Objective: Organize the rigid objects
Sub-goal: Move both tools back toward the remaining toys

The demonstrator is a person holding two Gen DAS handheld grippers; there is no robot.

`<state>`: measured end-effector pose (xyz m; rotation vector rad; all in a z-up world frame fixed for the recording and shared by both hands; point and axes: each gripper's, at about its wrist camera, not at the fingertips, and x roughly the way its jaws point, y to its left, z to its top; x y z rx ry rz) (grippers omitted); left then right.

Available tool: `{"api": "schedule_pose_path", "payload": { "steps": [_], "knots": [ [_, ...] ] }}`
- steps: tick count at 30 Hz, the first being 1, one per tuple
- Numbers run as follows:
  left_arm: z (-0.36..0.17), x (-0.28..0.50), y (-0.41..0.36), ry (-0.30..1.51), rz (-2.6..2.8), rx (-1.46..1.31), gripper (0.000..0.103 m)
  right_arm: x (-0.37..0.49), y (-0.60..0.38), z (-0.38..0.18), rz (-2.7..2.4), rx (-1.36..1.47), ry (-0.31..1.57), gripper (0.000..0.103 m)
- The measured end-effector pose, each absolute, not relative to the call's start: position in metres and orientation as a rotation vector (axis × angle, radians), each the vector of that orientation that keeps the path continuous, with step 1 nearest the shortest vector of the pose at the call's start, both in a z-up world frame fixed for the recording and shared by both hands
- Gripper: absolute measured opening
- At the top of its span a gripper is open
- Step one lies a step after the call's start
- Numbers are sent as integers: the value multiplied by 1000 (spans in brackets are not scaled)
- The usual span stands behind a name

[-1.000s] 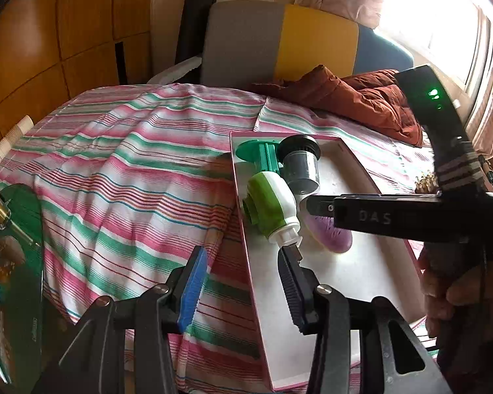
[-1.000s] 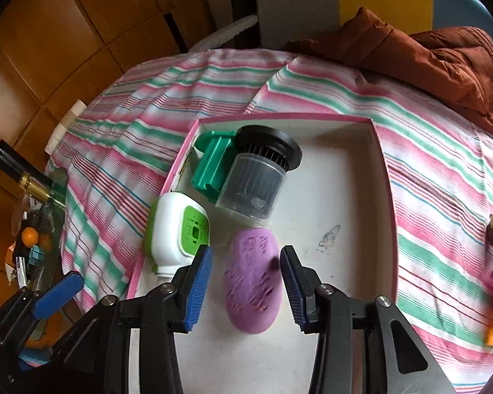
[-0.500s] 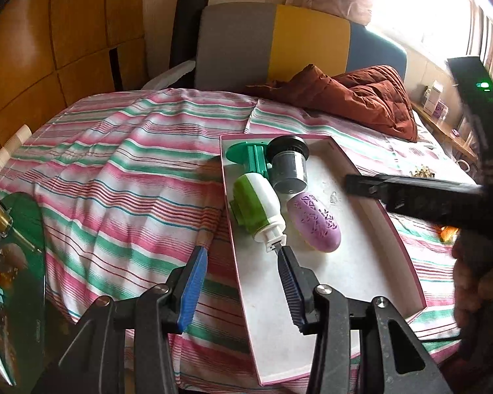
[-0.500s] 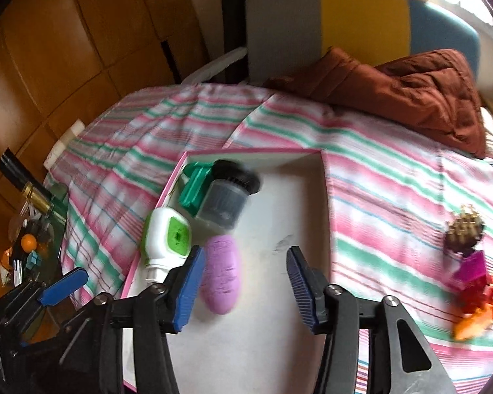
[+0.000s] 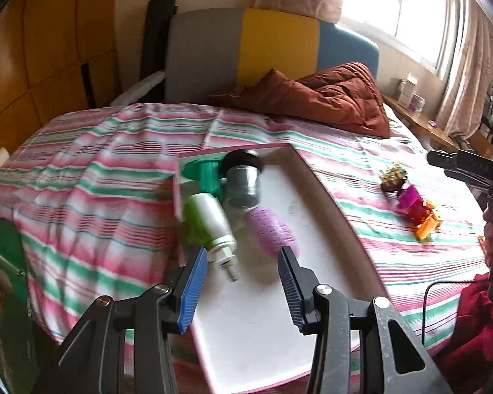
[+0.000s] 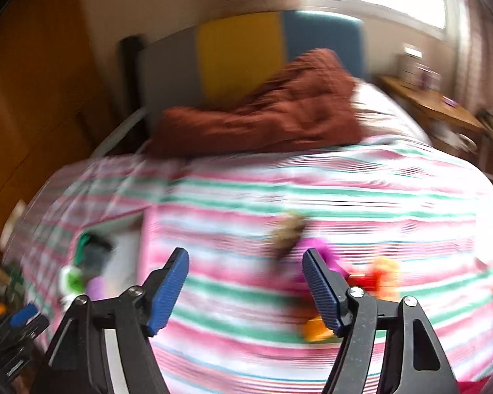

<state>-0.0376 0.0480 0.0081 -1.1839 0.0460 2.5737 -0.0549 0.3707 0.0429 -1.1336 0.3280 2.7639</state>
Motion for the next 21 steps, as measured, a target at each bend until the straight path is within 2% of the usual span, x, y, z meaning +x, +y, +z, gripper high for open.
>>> {"api": "schedule_pose_path", "payload": {
  "steps": [5, 13, 21],
  "knots": [
    [10, -43, 74, 22, 2479, -1204, 45, -32, 453, 35, 2559, -1019, 470, 77],
    [13, -41, 153, 156, 2307, -1162, 45, -3, 530, -2, 2306, -982, 762, 77],
    [-7, -39, 241, 230, 2089, -1178, 45, -5, 529, 0, 2318, -1017, 792, 80]
  ]
}}
